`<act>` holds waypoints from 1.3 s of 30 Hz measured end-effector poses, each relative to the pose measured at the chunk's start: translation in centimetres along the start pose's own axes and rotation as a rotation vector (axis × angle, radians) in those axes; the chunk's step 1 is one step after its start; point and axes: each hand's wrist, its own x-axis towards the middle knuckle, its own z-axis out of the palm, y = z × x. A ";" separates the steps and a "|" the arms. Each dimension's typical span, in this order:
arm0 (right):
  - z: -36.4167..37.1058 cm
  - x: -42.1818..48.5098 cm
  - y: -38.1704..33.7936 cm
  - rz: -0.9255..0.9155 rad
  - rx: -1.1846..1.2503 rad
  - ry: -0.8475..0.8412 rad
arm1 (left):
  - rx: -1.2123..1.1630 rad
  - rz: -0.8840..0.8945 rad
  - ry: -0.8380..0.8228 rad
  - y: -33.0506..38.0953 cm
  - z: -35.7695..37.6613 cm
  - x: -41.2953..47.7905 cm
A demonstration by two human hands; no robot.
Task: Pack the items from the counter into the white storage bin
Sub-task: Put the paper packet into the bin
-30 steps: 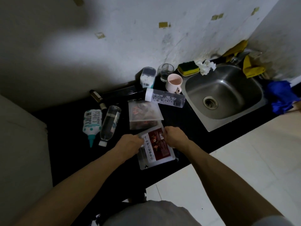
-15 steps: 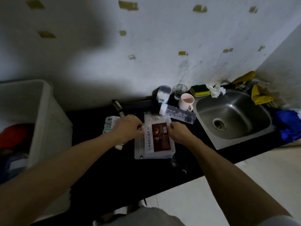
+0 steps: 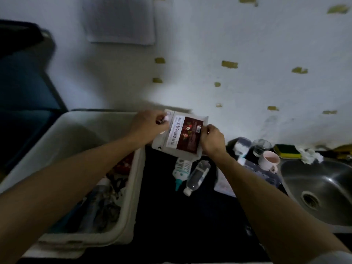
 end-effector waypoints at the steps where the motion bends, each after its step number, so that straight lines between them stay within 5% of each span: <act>1: 0.7 0.0 -1.7 -0.016 0.024 0.010 | 0.014 -0.017 0.055 -0.7 -1.4 -0.1; 7: 5.5 -0.7 -10.5 -0.082 0.064 0.024 | 0.016 -0.098 0.261 -5.2 -8.5 -1.6; 22: 15.4 -3.9 -19.0 -0.411 -0.099 -0.106 | -0.024 -0.268 0.300 -17.4 -14.1 -8.0; 30: 17.6 -5.1 -18.2 -0.619 -0.418 -0.518 | -0.062 -0.365 0.131 -21.7 -12.0 -9.8; 39: 18.8 -6.2 -17.1 -0.655 -0.489 -0.824 | -0.223 -0.563 -0.273 -24.3 -8.9 -10.5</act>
